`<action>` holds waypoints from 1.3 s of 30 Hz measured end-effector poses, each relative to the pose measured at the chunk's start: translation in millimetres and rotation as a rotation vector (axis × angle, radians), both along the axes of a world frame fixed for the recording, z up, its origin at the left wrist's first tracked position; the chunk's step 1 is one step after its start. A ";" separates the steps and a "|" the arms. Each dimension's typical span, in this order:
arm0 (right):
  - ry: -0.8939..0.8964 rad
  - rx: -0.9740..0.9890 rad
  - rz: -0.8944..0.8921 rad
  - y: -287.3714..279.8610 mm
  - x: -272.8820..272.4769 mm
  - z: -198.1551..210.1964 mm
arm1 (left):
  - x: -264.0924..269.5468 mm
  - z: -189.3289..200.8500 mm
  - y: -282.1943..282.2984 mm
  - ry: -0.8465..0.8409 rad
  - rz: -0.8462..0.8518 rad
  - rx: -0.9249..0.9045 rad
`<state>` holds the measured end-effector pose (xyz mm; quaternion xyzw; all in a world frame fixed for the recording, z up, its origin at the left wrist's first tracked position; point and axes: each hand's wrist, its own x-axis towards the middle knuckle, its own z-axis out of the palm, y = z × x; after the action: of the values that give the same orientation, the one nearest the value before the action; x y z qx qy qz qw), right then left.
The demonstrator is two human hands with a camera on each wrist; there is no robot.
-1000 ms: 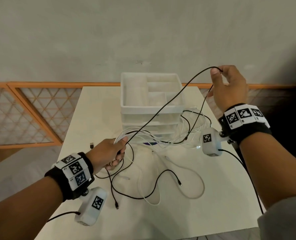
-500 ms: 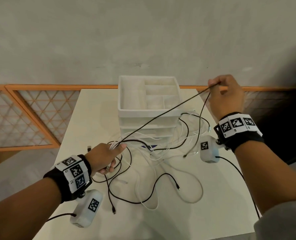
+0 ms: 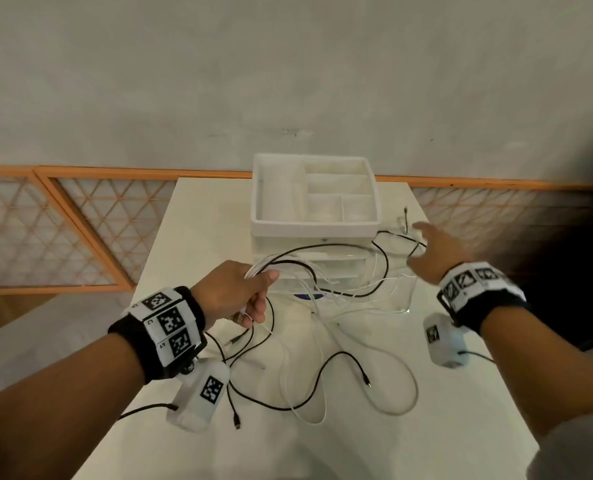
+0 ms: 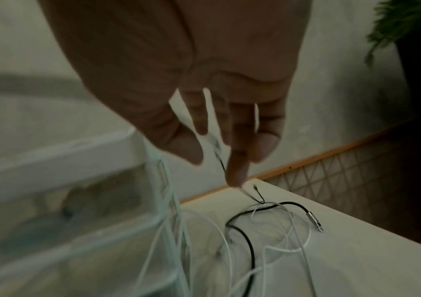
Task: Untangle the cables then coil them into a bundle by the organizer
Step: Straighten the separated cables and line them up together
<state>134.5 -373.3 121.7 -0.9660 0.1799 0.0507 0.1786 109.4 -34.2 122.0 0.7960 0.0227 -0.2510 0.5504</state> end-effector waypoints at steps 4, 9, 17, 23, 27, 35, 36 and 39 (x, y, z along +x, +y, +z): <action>-0.013 0.140 0.219 46.6 -28.3 -0.6 | 4.5 15.1 -1.3 -0.094 -0.140 0.115; -0.189 0.309 0.561 139.9 -50.7 13.6 | -0.8 41.5 -17.3 -0.237 -0.405 0.222; 0.132 0.123 0.168 54.4 -24.7 -45.6 | -15.8 47.2 29.7 -0.133 -0.437 0.278; -0.163 0.022 0.072 55.3 -29.3 -77.5 | -32.1 -35.2 43.9 -0.206 -0.597 0.794; 0.256 0.065 0.236 84.9 -49.1 -80.3 | -38.9 -61.5 43.3 -0.257 -0.504 0.745; 0.195 0.282 0.340 157.4 -64.9 -65.2 | -43.4 -42.2 34.8 -0.355 -0.579 0.506; 0.075 0.190 0.308 158.2 -61.9 -66.7 | -41.4 -42.3 36.1 -0.284 -0.586 0.520; -0.252 0.176 0.327 182.1 -72.5 -76.8 | -37.2 -49.7 32.6 -0.204 -0.602 0.665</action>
<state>62.0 -191.3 44.9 -0.9617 -0.0078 -0.0264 0.2726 72.2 -1.5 72.3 0.9211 -0.1847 -0.2993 0.1671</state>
